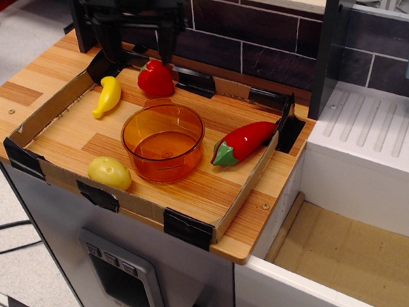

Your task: Put banana in pot

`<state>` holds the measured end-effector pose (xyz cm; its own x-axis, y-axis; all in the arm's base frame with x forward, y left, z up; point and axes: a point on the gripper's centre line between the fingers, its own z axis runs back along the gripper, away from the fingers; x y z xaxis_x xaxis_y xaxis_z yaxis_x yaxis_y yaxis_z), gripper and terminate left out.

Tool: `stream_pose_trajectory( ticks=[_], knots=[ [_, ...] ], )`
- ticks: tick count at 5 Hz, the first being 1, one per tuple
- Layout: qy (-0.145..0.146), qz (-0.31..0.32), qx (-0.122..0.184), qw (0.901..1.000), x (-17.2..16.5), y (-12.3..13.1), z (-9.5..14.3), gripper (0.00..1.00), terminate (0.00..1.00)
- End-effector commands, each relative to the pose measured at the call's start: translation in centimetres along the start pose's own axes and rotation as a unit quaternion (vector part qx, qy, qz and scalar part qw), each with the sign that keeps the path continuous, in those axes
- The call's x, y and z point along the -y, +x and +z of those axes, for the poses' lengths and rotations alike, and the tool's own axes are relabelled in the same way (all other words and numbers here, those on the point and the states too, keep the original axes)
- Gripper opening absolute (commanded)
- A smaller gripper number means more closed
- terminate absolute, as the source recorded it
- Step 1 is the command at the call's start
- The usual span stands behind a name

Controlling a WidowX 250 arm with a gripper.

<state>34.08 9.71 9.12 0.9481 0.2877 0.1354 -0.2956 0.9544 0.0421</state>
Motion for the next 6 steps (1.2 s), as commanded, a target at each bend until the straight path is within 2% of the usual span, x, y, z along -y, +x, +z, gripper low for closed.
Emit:
stream_pose_trajectory(
  ticks=[1, 2, 3, 4, 6],
  knots=[
    [0.021, 0.003, 0.021, 0.9995, -3.6, 1.4, -0.4, 1.00, 0.00],
    [0.035, -0.004, 0.022, 0.9991, -4.6, 1.5, -2.0, 1.00, 0.00],
    [0.042, -0.013, 0.007, 0.9990, -5.4, 1.6, -3.5, 1.00, 0.00],
    [0.043, -0.027, -0.007, 0.9987, -5.5, 1.8, -4.9, 1.00, 0.00],
    [0.038, -0.042, -0.013, 0.9983, -5.5, 1.7, -6.3, 1.00, 0.00]
  ],
)
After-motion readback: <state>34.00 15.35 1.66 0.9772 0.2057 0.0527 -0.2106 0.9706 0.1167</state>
